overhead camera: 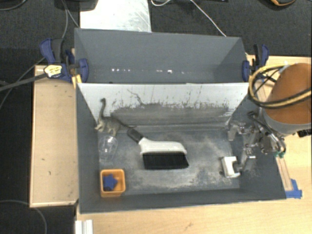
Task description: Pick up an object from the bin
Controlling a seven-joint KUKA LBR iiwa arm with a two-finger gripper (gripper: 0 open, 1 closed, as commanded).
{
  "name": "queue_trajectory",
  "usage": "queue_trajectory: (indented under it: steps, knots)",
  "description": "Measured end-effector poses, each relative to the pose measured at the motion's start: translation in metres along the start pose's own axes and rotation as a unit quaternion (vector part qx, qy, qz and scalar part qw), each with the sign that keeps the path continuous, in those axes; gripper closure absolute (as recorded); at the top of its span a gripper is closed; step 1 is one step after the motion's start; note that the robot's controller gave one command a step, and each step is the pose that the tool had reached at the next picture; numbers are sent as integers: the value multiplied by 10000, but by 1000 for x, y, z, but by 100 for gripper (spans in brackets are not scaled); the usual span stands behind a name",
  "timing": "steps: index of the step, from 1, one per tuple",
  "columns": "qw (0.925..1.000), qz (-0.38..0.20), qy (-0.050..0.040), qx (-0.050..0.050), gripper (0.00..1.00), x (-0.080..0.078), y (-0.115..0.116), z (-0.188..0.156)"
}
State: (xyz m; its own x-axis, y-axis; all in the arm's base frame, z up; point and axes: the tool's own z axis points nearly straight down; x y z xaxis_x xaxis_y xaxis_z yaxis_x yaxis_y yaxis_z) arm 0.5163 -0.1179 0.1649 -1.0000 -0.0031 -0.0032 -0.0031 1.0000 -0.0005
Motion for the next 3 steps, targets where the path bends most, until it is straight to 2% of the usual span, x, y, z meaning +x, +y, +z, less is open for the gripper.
queue_trajectory:
  steps: [1,2,3]
  knots:
    - [9613,-2755,37,-43,0,-1,-32,94]
    - [9840,-1781,-24,4,0,0,-20,54]
    - [9228,-3853,30,-52,0,6,-9,65]
